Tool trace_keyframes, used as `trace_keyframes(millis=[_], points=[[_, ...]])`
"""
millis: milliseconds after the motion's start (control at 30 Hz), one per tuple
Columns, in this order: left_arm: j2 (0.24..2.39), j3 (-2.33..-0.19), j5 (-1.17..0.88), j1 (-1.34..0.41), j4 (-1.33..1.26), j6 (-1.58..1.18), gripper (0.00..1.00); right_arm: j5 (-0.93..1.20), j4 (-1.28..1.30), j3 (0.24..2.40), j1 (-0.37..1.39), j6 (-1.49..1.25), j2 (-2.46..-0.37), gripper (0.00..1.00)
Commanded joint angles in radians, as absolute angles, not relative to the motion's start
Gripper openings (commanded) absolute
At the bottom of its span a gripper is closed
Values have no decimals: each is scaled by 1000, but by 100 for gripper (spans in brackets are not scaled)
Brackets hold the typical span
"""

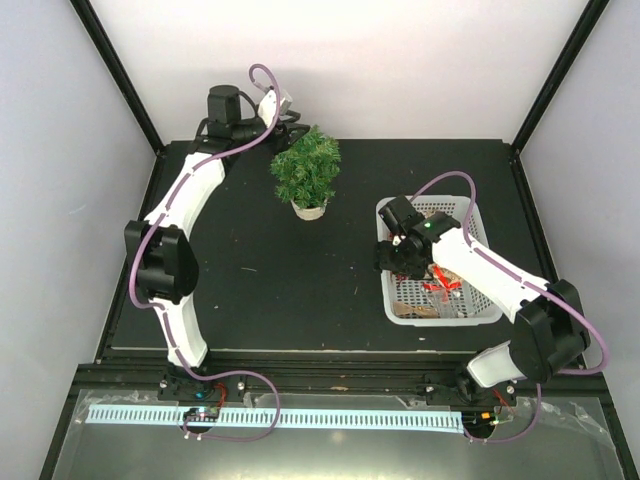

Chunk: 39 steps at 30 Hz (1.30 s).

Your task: Decorate the small christmas tree

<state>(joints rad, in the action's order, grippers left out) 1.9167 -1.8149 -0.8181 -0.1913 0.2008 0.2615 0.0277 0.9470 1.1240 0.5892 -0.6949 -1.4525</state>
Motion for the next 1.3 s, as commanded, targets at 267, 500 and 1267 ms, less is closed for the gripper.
trace_keyframes(millis=[267,500,1267], points=[[1981,-1908,-745,-197,201,269,2,43,920,1088,592,-718,-1434,70],[1937,-1904,-803,-196,218,228,2,42,906,1063,592,-721,-1437,70],[1376,-1385,-841,-352,187,214,2,27,879,1005,592,-729,-1373,70]])
